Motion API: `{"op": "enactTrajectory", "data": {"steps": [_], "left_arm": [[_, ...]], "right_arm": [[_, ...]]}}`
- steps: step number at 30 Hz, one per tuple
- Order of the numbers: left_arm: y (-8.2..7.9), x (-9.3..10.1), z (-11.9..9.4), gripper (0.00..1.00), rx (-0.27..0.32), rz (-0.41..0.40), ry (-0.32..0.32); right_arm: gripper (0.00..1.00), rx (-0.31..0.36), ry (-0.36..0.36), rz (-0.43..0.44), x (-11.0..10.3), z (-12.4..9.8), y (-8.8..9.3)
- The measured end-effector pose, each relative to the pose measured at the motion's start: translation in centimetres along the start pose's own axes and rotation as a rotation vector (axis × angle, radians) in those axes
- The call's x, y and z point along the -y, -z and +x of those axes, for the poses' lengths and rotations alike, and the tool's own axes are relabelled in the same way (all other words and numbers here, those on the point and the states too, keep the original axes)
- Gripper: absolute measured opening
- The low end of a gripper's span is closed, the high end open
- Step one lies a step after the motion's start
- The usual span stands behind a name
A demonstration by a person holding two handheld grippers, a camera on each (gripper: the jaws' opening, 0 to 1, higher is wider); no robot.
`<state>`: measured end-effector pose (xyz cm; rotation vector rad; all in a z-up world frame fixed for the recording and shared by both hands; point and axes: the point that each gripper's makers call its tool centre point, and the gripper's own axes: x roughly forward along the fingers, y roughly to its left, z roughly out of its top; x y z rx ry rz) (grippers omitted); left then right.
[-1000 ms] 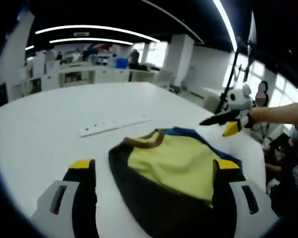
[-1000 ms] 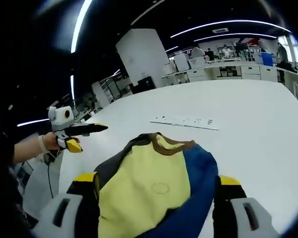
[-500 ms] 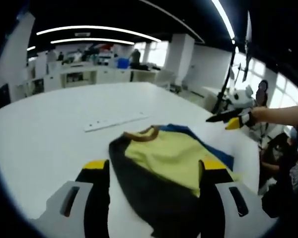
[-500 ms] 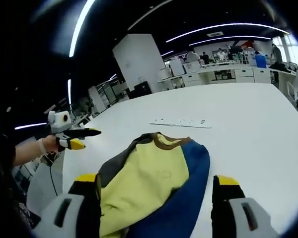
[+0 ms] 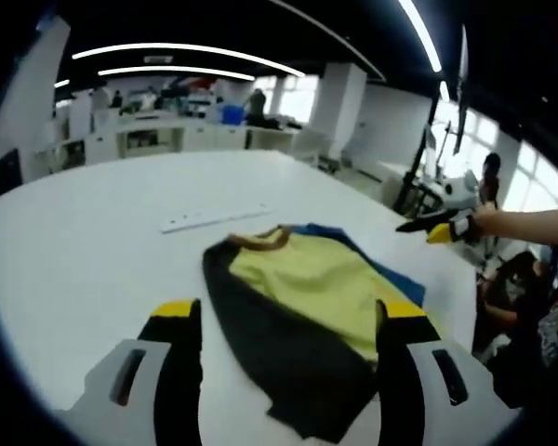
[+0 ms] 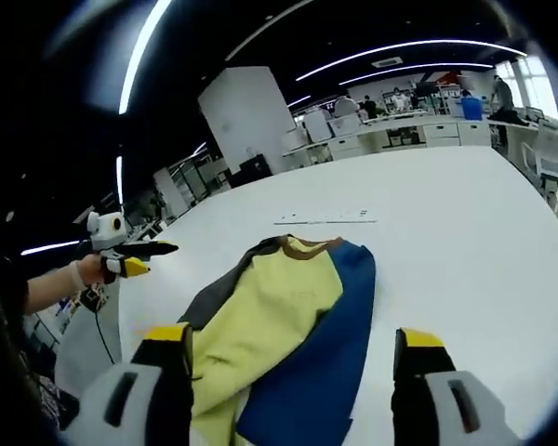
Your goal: Fold the garment on the visible template until the final outline fits inside the template.
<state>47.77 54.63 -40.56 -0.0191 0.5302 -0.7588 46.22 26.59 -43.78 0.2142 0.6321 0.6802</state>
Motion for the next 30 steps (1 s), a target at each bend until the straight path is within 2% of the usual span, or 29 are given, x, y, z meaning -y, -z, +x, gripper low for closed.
{"op": "enactTrajectory", "data": {"steps": [6,16,19,23,28,30], "left_arm": [[0.6,0.6,-0.7,0.71,0.012,-0.01,-0.002],[1.5,1.3,-1.1,0.68,0.029,-0.049,0.001],[2.0,1.5,-0.9,0.68,0.029,-0.065,0.008],[2.5,1.9,-0.8,0.67,0.027,-0.073,0.016],[3.0,1.9,-1.0,0.67,0.023,-0.088,0.02],[3.0,1.9,-1.1,0.67,0.03,-0.097,0.02]], "right_arm": [[0.88,0.002,0.009,0.021,-0.4,-1.2,1.6],[0.84,-0.012,0.045,0.078,1.0,-3.0,4.6],[0.72,-0.031,0.068,0.077,1.7,-3.4,5.8],[0.7,-0.059,0.061,0.095,1.5,-3.6,7.3],[0.61,-0.078,0.064,0.13,1.7,-3.7,8.6],[0.6,-0.081,0.066,0.139,1.6,-3.7,9.0]]}}
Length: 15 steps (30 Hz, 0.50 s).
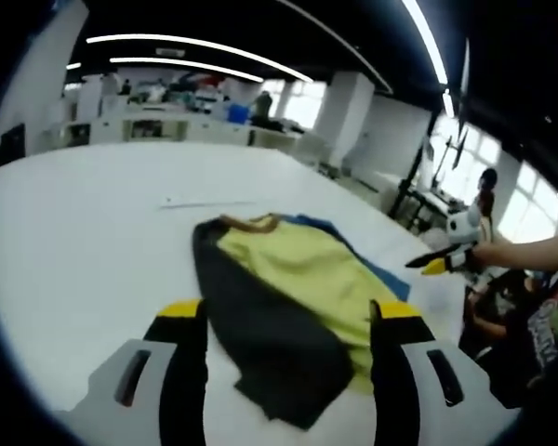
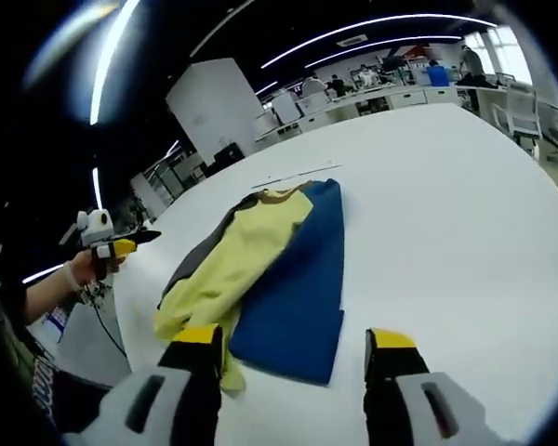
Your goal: Fold the garment on the visible template until the final outline fits inside the template.
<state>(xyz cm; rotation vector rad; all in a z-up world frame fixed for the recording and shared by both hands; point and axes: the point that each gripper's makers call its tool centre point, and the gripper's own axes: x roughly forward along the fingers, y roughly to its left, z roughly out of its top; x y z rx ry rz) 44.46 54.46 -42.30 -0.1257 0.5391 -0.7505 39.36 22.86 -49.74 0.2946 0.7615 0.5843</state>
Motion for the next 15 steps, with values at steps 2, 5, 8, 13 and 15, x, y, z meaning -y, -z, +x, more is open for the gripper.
{"op": "enactTrajectory", "data": {"steps": [2,5,8,13,15], "left_arm": [[0.0,0.0,-0.1,0.66,0.008,-0.013,-0.004],[0.1,0.0,-0.3,0.66,0.019,-0.023,-0.002],[0.4,0.0,-0.4,0.65,0.017,-0.03,-0.001],[0.8,0.3,-0.7,0.64,0.024,-0.054,0.004],[1.0,0.5,-0.8,0.64,0.026,-0.057,0.008]], "right_arm": [[0.58,-0.005,0.004,0.005,0.0,0.0,0.4],[0.48,-0.025,0.011,0.017,0.3,0.1,1.3],[0.43,-0.044,0.01,0.031,0.2,0.1,2.1],[0.32,-0.06,0.02,0.034,0.3,0.1,2.9],[0.28,-0.058,0.02,0.061,0.3,0.0,3.0]]}}
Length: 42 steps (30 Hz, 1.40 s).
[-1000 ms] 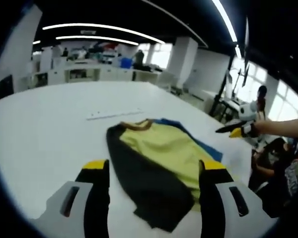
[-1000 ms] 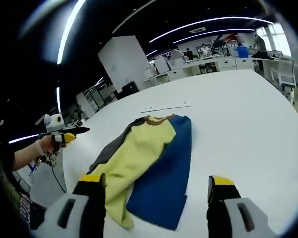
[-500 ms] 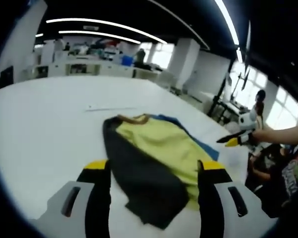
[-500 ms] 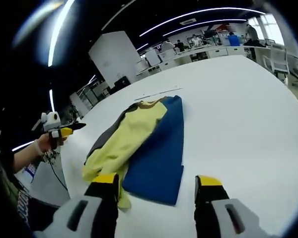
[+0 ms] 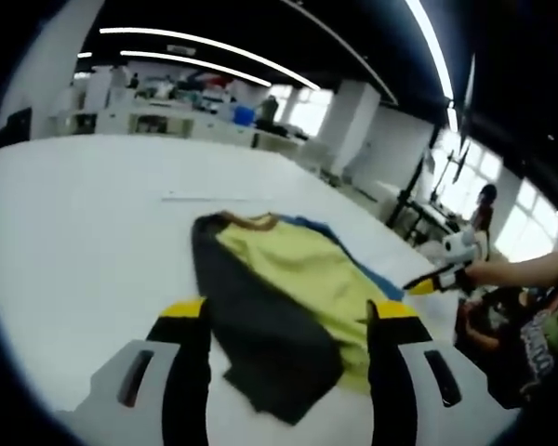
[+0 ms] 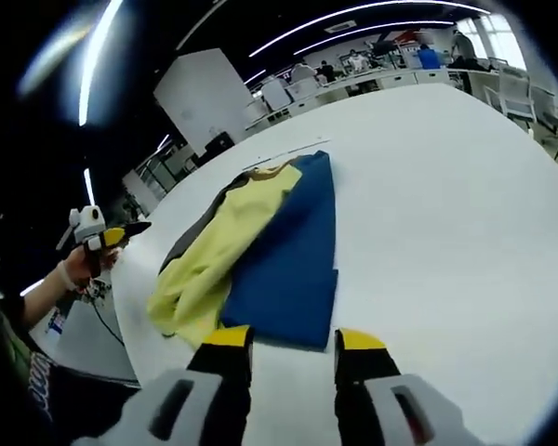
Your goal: Fold the garment on the visible template until the final outline fits inside the template.
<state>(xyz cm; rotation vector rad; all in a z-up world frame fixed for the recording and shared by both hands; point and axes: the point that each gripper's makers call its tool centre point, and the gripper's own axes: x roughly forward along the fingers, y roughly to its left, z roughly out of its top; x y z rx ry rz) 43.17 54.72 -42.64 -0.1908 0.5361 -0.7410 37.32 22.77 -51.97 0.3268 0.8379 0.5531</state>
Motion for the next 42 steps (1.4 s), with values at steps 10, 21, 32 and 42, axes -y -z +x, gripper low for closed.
{"op": "enactTrajectory", "data": {"steps": [10,21,32,42], "left_arm": [[0.4,-0.2,-0.6,0.62,0.007,-0.022,-0.002],[0.8,-0.2,-0.7,0.61,0.001,-0.03,-0.006],[1.1,-0.6,-1.1,0.6,0.007,-0.048,-0.018],[1.3,-0.5,-1.0,0.58,0.028,-0.069,-0.017]], "right_arm": [[0.18,-0.006,0.019,0.017,0.5,0.1,0.4],[0.0,-0.019,0.052,0.03,1.3,0.5,0.7],[0.0,0.008,-0.003,0.114,0.6,0.0,-1.0],[0.0,0.066,-0.151,0.168,-4.8,0.2,-6.6]]}}
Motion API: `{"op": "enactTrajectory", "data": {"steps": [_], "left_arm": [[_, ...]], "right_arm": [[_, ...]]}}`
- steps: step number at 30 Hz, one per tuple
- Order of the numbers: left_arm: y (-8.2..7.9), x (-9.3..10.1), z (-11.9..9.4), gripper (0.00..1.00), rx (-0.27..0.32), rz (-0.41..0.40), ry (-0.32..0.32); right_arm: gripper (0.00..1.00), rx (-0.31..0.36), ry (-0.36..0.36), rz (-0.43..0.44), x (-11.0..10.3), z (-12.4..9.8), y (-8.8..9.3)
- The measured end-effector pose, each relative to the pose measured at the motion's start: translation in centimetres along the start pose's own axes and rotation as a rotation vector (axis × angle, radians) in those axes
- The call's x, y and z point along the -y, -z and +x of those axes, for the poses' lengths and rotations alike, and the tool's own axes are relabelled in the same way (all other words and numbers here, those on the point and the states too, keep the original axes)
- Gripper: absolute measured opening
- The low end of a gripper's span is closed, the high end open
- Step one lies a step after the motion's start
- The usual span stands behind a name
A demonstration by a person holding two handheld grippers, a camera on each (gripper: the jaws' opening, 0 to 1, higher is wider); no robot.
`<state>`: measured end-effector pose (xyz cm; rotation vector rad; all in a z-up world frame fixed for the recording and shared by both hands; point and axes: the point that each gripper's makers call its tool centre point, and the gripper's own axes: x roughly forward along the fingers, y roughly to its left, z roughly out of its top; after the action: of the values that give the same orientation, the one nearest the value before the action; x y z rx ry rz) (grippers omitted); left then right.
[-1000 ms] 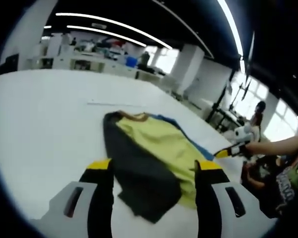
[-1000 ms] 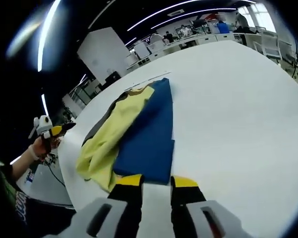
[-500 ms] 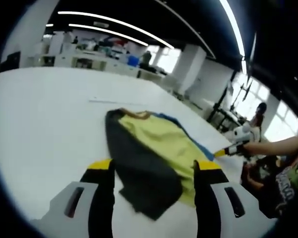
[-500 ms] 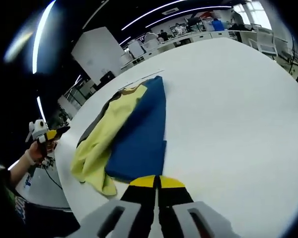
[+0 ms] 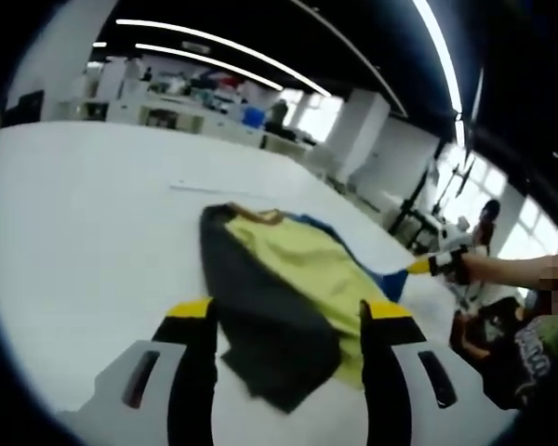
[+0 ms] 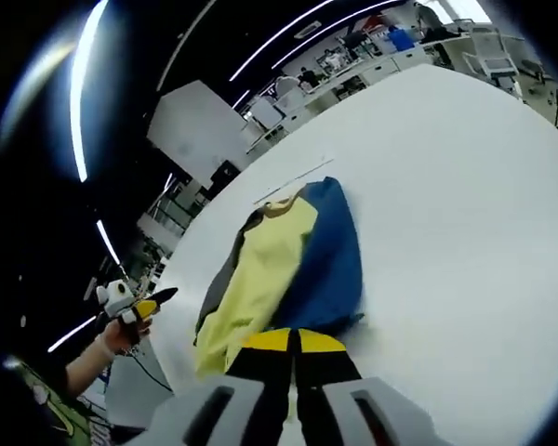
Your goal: Fold the garment on the visible template until the final outline fits inside the template.
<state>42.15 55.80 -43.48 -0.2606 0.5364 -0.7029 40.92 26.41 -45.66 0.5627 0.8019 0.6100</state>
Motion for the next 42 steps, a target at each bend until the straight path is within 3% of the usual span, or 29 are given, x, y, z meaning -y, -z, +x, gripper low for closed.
{"op": "enactTrajectory", "data": {"steps": [4,10,16,21,25,30,38,42], "left_arm": [[0.0,0.0,-0.1,0.58,0.004,0.002,-0.001],[-0.1,-0.3,-0.6,0.58,0.01,-0.003,-0.009],[-0.4,-0.8,-1.3,0.57,0.025,-0.017,-0.024],[-0.3,-1.2,-1.8,0.57,0.035,-0.029,-0.036],[0.0,-1.5,-2.1,0.57,0.036,-0.04,-0.044],[0.4,-1.8,-2.2,0.57,0.033,-0.052,-0.052],[0.4,-1.7,-2.0,0.57,0.032,-0.05,-0.046],[0.5,-1.8,-2.0,0.57,0.03,-0.049,-0.048]], "right_arm": [[0.0,-0.016,-0.063,-0.037,-3.7,2.0,-1.1],[0.0,-0.078,-0.107,-0.071,-6.3,6.9,-1.6],[0.0,-0.173,-0.071,-0.087,-6.2,11.6,-0.4],[0.0,-0.238,-0.042,-0.142,-5.6,14.1,0.7],[0.0,-0.291,-0.023,-0.162,-4.8,14.8,1.7],[0.0,-0.304,-0.019,-0.176,-4.4,14.8,1.9],[0.0,-0.301,-0.028,-0.201,-4.1,14.7,1.6],[0.0,-0.286,-0.059,-0.236,-4.9,14.2,1.2]]}}
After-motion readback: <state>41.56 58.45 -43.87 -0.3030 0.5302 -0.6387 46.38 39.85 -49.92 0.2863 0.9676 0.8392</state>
